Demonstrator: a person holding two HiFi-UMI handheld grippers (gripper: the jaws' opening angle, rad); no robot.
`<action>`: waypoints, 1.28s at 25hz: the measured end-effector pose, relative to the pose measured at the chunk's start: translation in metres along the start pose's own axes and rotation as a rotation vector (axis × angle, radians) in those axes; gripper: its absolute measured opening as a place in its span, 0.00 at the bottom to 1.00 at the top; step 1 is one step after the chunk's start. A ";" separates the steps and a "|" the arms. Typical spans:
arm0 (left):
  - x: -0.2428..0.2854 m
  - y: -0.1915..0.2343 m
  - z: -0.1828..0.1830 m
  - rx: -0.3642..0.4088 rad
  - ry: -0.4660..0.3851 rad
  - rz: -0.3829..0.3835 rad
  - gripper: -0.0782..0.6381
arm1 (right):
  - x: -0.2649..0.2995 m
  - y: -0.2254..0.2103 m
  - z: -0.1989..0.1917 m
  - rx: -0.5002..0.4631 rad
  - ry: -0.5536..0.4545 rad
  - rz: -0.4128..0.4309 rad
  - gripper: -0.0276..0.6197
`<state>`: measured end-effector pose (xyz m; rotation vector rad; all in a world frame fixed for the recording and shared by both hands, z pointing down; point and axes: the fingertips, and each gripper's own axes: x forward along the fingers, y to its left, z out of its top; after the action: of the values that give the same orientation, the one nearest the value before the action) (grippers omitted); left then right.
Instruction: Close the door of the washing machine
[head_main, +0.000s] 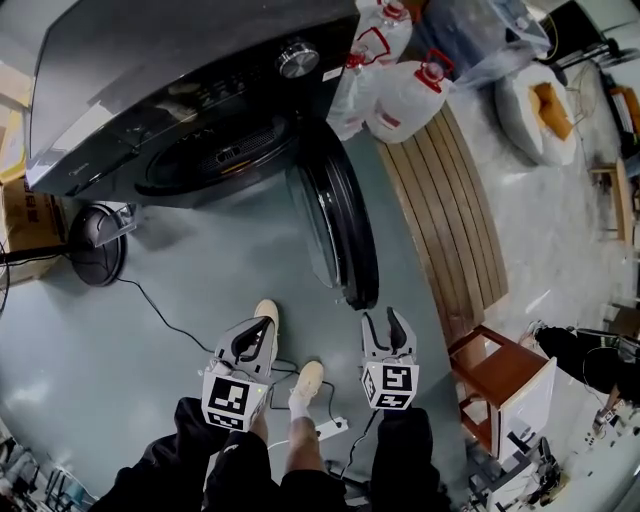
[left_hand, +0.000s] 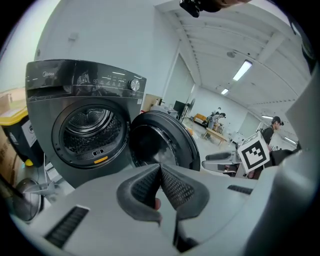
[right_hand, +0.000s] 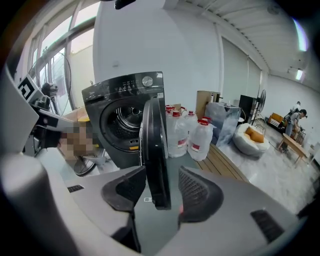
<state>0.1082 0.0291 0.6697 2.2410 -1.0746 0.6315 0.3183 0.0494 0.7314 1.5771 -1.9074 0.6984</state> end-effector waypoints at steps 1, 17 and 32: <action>0.000 0.001 0.000 0.000 -0.002 0.002 0.14 | 0.005 -0.002 -0.002 -0.007 0.003 -0.002 0.38; -0.010 0.024 -0.018 -0.031 0.003 0.055 0.14 | 0.034 0.003 -0.015 -0.130 0.056 0.006 0.16; -0.045 0.049 -0.038 -0.077 -0.033 0.178 0.14 | 0.034 0.071 -0.023 -0.172 0.050 0.156 0.17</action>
<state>0.0369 0.0532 0.6832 2.1125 -1.3033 0.6173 0.2451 0.0537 0.7687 1.3051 -2.0118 0.6135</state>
